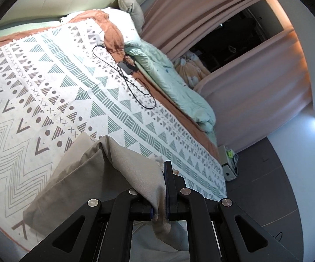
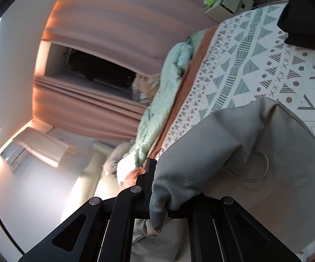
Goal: Fold large clothes
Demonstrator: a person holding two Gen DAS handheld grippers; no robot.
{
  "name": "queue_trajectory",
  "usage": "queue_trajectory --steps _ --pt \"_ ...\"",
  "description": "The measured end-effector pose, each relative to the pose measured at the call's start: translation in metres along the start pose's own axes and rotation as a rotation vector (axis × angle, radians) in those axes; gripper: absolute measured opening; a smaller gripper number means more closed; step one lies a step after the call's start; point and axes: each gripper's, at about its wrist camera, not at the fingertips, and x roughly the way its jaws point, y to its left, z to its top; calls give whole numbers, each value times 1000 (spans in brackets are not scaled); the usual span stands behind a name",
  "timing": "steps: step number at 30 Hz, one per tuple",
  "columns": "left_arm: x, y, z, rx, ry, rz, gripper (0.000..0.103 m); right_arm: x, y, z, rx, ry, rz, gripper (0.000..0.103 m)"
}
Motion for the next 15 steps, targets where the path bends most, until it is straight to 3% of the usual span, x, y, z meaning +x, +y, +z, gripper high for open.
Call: queue_trajectory --steps 10,15 --pt "93 19 14 -14 30 88 7 65 -48 6 -7 -7 -107 8" --pt "138 38 11 -49 46 163 7 97 -67 4 -50 59 -194 9"
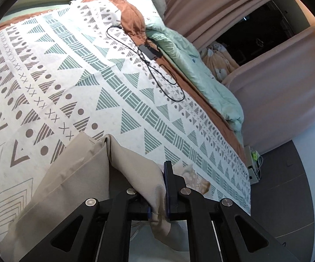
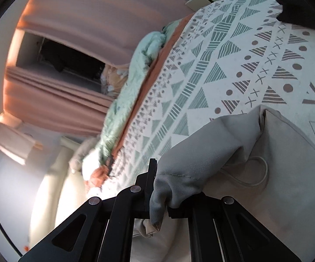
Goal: Fold large clothes
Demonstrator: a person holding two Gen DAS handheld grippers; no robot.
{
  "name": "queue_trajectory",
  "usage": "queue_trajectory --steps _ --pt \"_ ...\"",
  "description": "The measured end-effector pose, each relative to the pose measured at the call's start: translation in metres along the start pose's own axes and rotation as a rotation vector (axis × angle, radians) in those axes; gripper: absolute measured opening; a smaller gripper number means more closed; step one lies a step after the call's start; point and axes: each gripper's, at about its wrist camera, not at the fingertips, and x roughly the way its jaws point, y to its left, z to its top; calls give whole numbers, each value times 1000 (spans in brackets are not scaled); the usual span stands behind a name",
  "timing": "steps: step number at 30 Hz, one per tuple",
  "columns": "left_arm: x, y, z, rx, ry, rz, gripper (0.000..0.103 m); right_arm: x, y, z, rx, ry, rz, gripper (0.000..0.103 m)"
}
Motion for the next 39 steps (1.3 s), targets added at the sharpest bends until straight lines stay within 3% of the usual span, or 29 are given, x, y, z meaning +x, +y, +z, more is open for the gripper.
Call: queue_trajectory --steps 3,5,7,9,15,22,31,39 --pt "28 10 -2 -24 13 46 9 20 2 3 -64 28 -38 15" --pt "42 15 -3 -34 23 46 20 30 4 5 -101 39 -89 22" --pt "50 22 -6 -38 23 23 50 38 4 4 -119 65 -94 41" --pt "50 27 -9 -42 7 21 62 41 4 1 -130 92 -104 45" --pt "17 38 -7 -15 -41 51 62 17 14 -6 -219 31 -175 53" --pt "-23 63 4 -4 -72 101 62 -4 7 -7 -219 34 -271 53" --pt "-52 106 -3 42 -13 171 62 -23 -1 -14 -299 99 -362 53" --pt "-64 129 -30 79 41 213 62 -55 -12 -23 -355 118 -410 53"
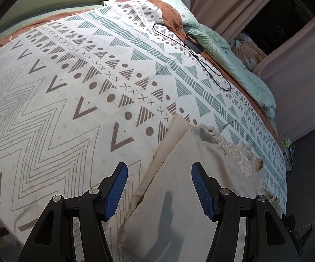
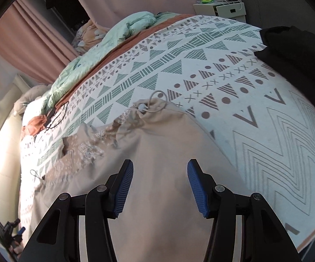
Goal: Fold large clothes
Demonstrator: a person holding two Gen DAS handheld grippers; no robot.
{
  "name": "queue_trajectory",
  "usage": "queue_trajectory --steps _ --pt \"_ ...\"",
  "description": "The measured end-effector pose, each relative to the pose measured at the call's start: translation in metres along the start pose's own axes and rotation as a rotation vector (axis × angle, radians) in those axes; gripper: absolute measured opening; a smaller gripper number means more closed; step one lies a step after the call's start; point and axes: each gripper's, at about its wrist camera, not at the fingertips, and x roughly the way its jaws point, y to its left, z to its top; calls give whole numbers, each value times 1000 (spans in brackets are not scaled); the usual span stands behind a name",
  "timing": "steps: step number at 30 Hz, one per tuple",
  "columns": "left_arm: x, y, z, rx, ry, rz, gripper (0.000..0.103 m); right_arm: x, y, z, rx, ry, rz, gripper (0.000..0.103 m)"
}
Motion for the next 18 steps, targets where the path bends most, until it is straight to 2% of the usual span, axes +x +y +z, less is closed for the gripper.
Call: queue_trajectory --steps 3,5,6,7,11,18 --pt "5 -3 -14 45 28 21 60 -9 -11 -5 10 0 -13 53" --pt "10 -4 -24 69 64 27 50 -14 -19 -9 21 6 -25 53" --pt "13 -3 -29 77 83 32 40 -16 -24 -13 26 9 -28 53" --pt "15 -3 -34 87 97 43 34 -17 -27 -15 30 13 -31 53" --pt "17 1 -51 128 121 101 34 -21 -42 -33 42 39 -39 53" --pt "8 26 -73 110 145 141 34 -29 -69 -56 82 61 -71 53"
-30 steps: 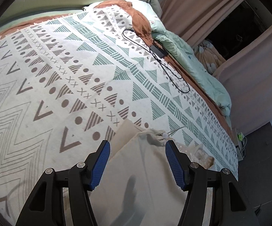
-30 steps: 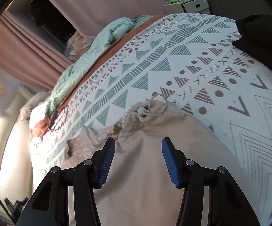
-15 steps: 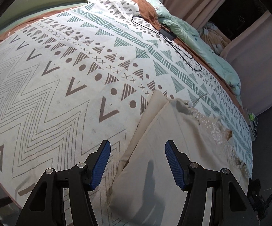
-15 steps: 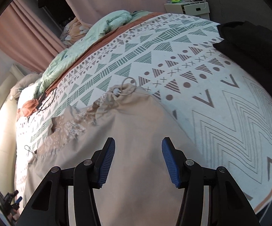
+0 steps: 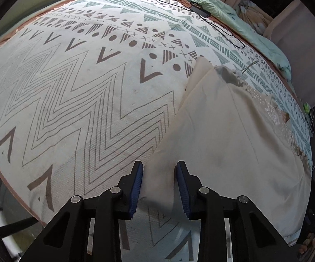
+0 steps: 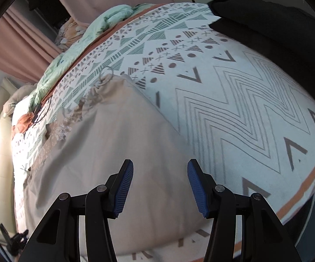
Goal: Fold large clothes
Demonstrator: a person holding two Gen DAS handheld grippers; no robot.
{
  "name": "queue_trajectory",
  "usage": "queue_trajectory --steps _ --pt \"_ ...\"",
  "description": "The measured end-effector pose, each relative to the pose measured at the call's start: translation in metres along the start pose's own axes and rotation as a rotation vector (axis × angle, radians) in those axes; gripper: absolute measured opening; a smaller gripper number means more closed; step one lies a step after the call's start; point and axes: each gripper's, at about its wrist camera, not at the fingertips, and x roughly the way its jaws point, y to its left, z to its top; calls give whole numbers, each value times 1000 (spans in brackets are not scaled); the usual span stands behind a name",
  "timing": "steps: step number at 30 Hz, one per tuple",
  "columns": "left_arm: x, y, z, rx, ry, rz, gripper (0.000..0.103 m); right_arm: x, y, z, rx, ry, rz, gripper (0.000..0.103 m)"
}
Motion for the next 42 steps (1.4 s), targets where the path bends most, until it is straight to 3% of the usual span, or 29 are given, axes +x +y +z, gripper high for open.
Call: queue_trajectory --steps 7,13,17,26,28,31,35,37,42 --pt "2 4 -20 12 12 25 34 -10 -20 -14 67 -7 23 53" --pt "1 2 -21 -13 6 55 34 -26 3 -21 11 -71 23 53" --pt "-3 8 -19 -86 -11 2 34 -26 42 -20 -85 -93 61 53" --pt "-11 11 -11 -202 -56 -44 36 7 149 -23 -283 -23 160 53" --pt "-10 11 -8 -225 -60 -64 49 12 167 -20 -315 -10 180 53" --pt "-10 10 -2 -246 -73 -75 56 21 194 -14 -350 8 209 53" --pt "-14 8 7 -258 -99 -83 56 39 238 -10 -435 37 213 49" --pt "-15 8 10 -265 -113 -86 56 53 260 -9 -477 71 218 41" --pt "-17 6 14 -276 -131 -110 56 88 303 -15 -555 135 193 40"
